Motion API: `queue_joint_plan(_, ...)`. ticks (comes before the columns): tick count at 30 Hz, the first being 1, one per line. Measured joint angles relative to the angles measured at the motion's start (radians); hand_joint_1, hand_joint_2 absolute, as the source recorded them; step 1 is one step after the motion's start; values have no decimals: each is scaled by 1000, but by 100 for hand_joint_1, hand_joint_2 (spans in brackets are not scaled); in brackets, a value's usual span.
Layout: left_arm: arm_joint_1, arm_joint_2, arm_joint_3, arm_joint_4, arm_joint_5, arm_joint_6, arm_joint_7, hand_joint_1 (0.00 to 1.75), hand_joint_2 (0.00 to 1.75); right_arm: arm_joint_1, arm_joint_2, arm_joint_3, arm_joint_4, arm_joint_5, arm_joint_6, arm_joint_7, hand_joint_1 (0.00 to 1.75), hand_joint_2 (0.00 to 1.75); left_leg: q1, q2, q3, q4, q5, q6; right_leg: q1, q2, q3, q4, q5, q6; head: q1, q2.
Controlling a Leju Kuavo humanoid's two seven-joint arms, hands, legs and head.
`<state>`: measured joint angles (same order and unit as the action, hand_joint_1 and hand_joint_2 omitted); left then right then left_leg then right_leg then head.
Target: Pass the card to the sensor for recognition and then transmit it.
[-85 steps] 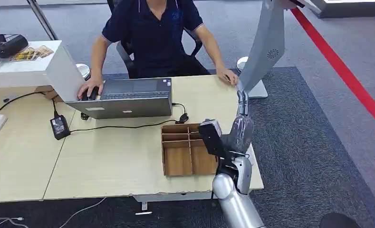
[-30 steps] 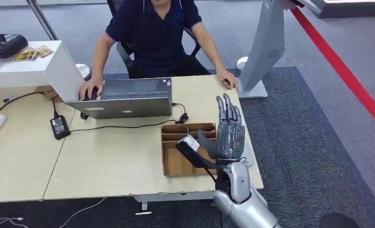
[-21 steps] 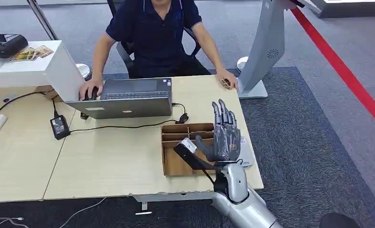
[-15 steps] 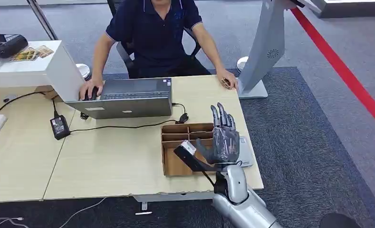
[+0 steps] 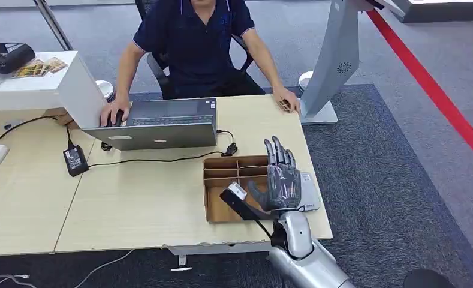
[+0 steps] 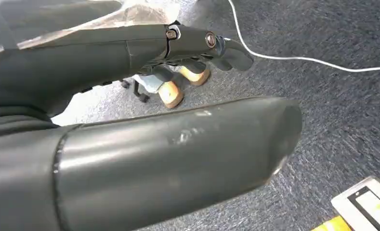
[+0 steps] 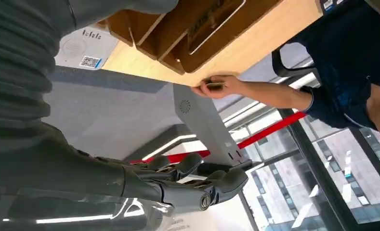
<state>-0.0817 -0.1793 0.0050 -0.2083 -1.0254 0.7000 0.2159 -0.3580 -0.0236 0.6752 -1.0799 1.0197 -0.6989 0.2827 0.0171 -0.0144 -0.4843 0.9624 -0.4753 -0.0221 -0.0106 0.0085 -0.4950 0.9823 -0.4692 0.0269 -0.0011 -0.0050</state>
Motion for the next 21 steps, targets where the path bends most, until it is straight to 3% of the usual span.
queue_joint_plan(21, -1, 0, -24, 0, 8, -3, -3, 0, 0, -16, 31, 0, 10, 11, 0, -35, 0, 175, 0, 0, 0, 0, 0, 0, 0, 0, 0, 0, 0, 0, 0, 0)
